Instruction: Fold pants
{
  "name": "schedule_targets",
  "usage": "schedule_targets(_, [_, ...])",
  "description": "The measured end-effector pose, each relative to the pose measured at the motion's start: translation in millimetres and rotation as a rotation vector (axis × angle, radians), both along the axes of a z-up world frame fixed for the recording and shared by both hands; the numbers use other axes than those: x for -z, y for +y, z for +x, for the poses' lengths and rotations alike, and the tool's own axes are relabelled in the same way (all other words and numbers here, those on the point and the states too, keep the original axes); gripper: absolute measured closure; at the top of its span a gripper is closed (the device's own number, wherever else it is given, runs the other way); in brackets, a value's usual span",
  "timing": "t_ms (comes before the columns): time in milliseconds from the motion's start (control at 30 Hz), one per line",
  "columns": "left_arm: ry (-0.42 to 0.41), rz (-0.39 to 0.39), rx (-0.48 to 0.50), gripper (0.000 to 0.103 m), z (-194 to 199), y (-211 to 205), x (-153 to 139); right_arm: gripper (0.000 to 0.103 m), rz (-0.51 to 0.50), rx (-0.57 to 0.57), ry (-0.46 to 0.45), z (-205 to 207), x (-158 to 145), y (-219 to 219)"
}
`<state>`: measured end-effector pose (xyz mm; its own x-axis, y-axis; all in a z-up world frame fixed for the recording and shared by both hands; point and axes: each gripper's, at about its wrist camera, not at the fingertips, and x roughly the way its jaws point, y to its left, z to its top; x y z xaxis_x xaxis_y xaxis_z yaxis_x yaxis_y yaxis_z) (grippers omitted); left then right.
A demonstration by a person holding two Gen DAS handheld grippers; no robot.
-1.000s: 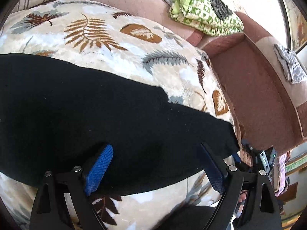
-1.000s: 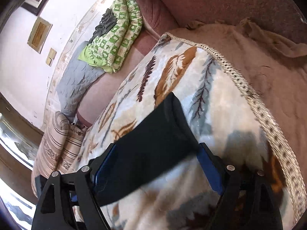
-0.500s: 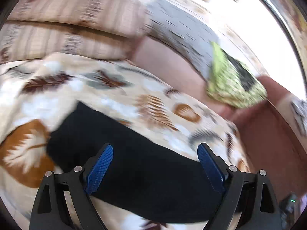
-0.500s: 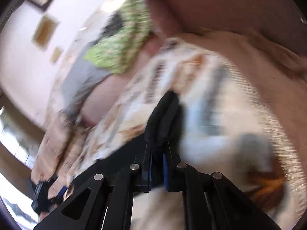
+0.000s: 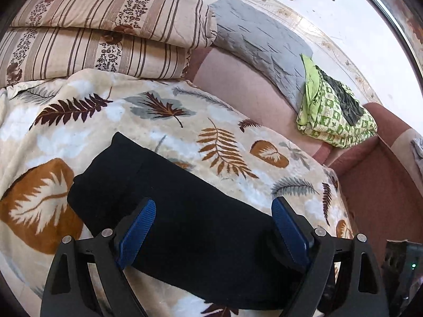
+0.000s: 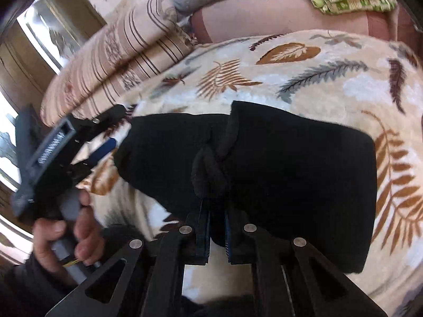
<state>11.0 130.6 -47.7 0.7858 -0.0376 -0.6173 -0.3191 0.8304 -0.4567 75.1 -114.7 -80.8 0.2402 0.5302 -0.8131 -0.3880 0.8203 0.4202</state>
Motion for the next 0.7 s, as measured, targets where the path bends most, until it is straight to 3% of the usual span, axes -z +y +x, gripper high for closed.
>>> schedule_targets(200, [0.001,0.035,0.063,0.013,8.4,-11.6,-3.1,0.073,-0.015,-0.09,0.074,-1.4,15.7,20.5])
schedule_targets(333, [-0.021,0.075,0.176,0.014,23.2,-32.6,-8.4,0.068,0.21,-0.099,0.097,-13.0,-0.9,-10.1])
schedule_targets(400, [-0.08,0.133,0.294,0.014,34.3,-59.2,-14.4,0.063,0.259,-0.078,0.051,-23.7,-14.1,-35.3])
schedule_targets(500, [-0.123,0.097,0.535,0.016,59.1,-100.1,-13.7,0.062,0.123,0.002,-0.118,-40.6,-25.7,-86.0])
schedule_targets(567, [-0.056,0.051,0.64,0.031,79.7,-120.3,1.0,0.061,0.017,0.058,-0.201,-44.3,-22.3,-111.0])
schedule_targets(600, [0.025,0.044,0.668,0.036,91.2,-127.0,15.9,0.061,-0.009,0.068,-0.232,-45.1,-20.6,-118.5])
schedule_targets(633, [0.122,0.057,0.664,0.048,101.0,-129.8,32.9,0.061,-0.102,0.052,-0.309,-45.5,-14.8,-127.6])
schedule_targets(667, [0.233,0.077,0.636,0.07,109.3,-127.2,54.3,0.061,-0.102,0.052,-0.309,-45.5,-14.8,-127.6])
schedule_targets(700, [0.243,0.068,0.596,0.075,111.2,-117.8,59.4,0.061,-0.137,0.023,-0.334,-45.1,-12.4,-127.9])
